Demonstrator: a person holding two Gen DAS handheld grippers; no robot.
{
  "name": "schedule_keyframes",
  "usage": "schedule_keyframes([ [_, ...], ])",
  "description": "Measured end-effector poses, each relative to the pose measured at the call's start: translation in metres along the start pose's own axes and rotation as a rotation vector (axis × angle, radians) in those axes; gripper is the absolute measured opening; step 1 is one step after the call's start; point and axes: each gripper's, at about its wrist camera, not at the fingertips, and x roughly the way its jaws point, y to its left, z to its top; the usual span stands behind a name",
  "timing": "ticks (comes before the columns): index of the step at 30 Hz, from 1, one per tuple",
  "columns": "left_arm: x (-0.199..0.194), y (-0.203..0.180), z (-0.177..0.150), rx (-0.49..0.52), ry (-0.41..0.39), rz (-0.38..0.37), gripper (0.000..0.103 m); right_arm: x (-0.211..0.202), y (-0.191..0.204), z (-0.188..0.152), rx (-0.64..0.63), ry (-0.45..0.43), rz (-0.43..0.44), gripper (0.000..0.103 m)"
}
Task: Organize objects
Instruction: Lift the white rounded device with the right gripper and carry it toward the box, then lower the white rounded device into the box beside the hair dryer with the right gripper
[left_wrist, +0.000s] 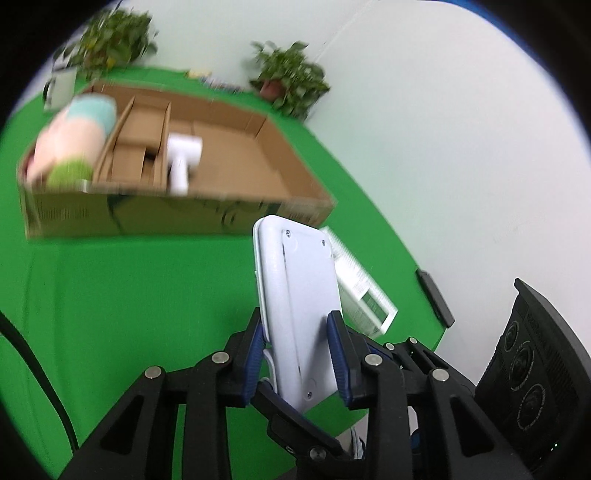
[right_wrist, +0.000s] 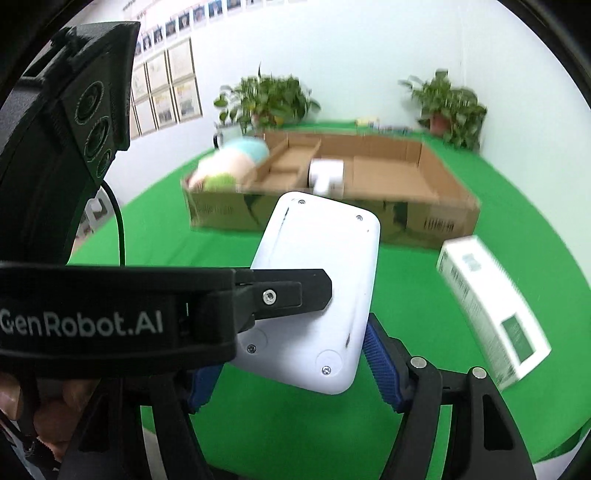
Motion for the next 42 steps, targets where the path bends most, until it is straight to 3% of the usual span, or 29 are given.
schedule_keyframes([
  [9, -0.020, -0.025, 0.055, 0.090, -0.105, -0.013, 0.030, -0.021, -0.003, 0.066, -0.031, -0.115, -0.032, 0.067],
  [23, -0.027, -0.038, 0.135, 0.148, -0.169, -0.014, 0.030, -0.023, -0.020, 0.169, -0.059, -0.172, -0.060, 0.067],
  [30, -0.020, -0.036, 0.189, 0.142, -0.159, -0.005, 0.030, -0.010, -0.032, 0.233, -0.066, -0.152, -0.056, 0.067],
  [36, -0.001, -0.018, 0.227, 0.087, -0.103, 0.036, 0.029, 0.031, -0.052, 0.286, -0.046, -0.090, 0.007, 0.067],
  [42, 0.043, 0.009, 0.232, 0.037, -0.016, 0.084, 0.028, 0.095, -0.079, 0.299, -0.015, 0.019, 0.079, 0.067],
])
